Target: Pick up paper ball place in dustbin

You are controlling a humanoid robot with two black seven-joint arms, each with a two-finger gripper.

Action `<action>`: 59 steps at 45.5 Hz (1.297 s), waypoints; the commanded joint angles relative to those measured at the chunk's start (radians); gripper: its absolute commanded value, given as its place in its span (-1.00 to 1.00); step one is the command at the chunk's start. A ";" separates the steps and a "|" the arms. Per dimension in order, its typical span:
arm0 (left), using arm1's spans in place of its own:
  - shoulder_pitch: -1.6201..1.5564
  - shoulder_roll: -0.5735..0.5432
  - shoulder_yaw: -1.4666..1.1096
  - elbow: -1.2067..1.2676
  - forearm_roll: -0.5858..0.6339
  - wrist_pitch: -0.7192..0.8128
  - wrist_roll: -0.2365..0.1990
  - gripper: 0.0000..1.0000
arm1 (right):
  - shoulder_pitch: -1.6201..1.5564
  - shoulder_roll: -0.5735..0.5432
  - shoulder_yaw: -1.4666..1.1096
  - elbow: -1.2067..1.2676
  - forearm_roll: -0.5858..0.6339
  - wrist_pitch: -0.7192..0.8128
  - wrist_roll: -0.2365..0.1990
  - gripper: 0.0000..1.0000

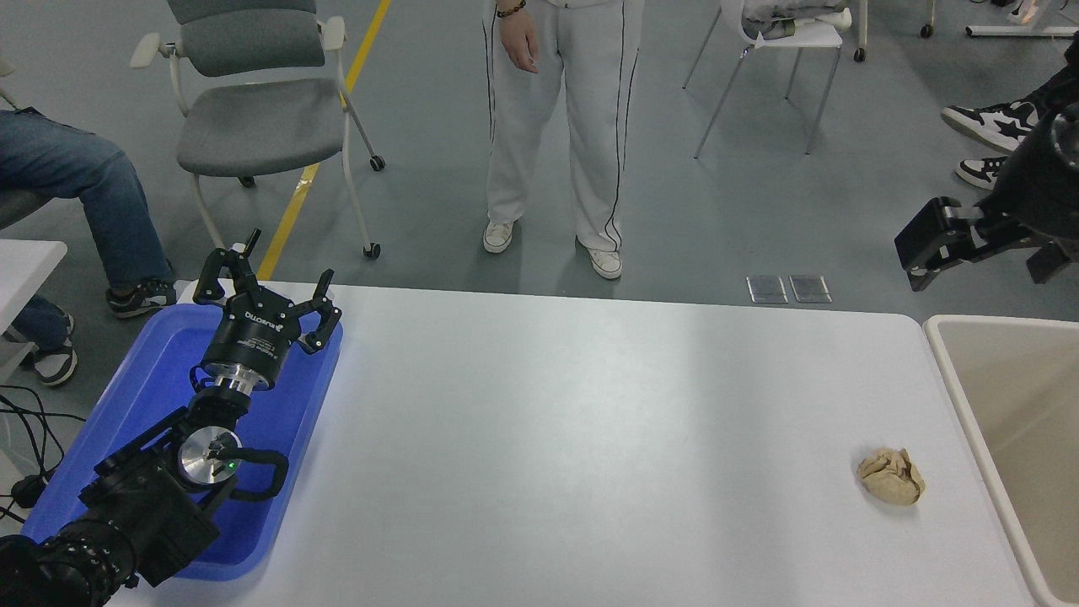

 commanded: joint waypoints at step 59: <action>0.000 0.000 0.000 0.000 0.000 0.000 0.000 1.00 | -0.501 -0.241 0.093 -0.086 -0.061 -0.336 -0.001 1.00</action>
